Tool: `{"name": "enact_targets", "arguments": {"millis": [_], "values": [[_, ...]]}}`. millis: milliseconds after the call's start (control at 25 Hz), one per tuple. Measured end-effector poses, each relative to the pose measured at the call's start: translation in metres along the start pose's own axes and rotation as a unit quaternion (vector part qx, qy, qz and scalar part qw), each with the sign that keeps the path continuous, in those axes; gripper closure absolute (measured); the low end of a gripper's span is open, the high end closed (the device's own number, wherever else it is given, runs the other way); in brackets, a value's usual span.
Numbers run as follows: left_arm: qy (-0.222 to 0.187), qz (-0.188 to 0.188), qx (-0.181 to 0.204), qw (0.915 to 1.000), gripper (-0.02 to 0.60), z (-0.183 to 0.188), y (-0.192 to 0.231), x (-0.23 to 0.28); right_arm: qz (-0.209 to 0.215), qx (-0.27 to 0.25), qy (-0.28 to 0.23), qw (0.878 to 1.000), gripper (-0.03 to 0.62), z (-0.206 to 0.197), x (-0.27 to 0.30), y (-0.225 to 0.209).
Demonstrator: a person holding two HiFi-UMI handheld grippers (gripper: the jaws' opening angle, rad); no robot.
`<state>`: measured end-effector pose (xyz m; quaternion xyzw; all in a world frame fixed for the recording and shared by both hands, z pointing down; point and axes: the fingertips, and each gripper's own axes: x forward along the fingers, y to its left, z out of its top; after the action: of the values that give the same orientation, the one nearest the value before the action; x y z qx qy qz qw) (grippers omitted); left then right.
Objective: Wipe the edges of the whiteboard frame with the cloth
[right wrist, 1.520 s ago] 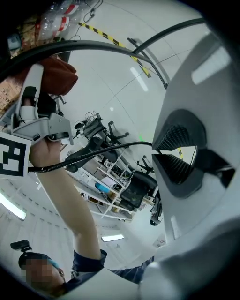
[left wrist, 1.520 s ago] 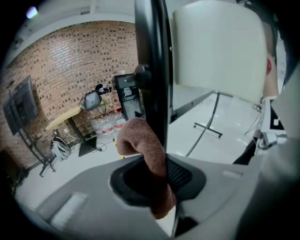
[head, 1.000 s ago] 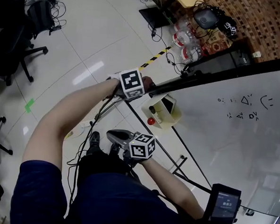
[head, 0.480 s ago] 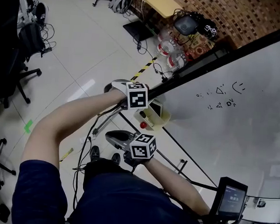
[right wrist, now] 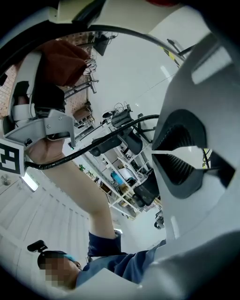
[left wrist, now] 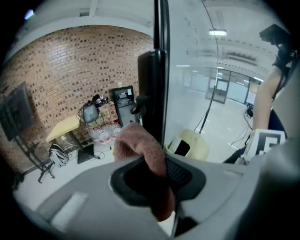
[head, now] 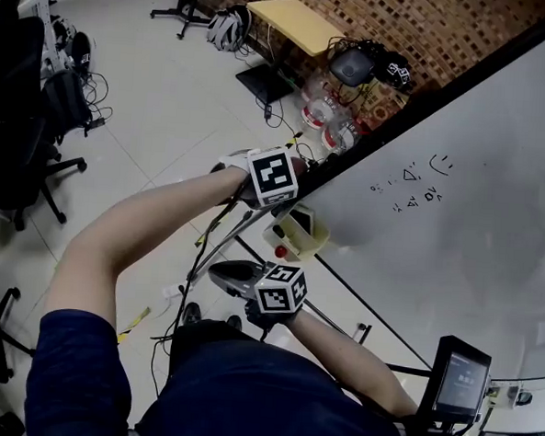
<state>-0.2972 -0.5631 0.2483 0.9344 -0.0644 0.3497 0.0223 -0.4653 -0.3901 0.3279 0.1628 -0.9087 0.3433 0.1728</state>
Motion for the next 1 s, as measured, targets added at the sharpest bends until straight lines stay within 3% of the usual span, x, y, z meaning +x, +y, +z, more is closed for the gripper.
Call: {"name": "enact_targets", "arguments": {"millis": [240,400,560,640,840,1000], "values": [[0.0,0.002,0.012,0.9999,0.508,0.022,0.003,-0.019,-0.003,-0.032,-0.02,0.999,0.566,0.033,-0.007,0.007],[-0.003,-0.009,-0.017,0.9998,0.508,0.031,0.005,-0.024,-0.007,-0.047,-0.066,0.997,0.566,0.065,-0.029,0.006],[-0.011,0.061,-0.037,0.9974,0.508,0.034,0.03,-0.049,-0.019,-0.057,-0.104,0.993,0.566,0.089,-0.048,0.01],[-0.008,0.085,-0.019,0.9962,0.508,0.041,0.035,-0.061,-0.023,-0.057,-0.116,0.991,0.566,0.096,-0.055,0.011],[0.012,0.058,0.063,0.9962,0.508,0.068,0.003,-0.066,-0.027,-0.057,-0.127,0.99,0.566,0.101,-0.059,0.011],[0.013,0.06,0.061,0.9962,0.508,0.079,0.001,-0.072,-0.033,-0.073,-0.118,0.99,0.568,0.108,-0.055,0.013]]}}
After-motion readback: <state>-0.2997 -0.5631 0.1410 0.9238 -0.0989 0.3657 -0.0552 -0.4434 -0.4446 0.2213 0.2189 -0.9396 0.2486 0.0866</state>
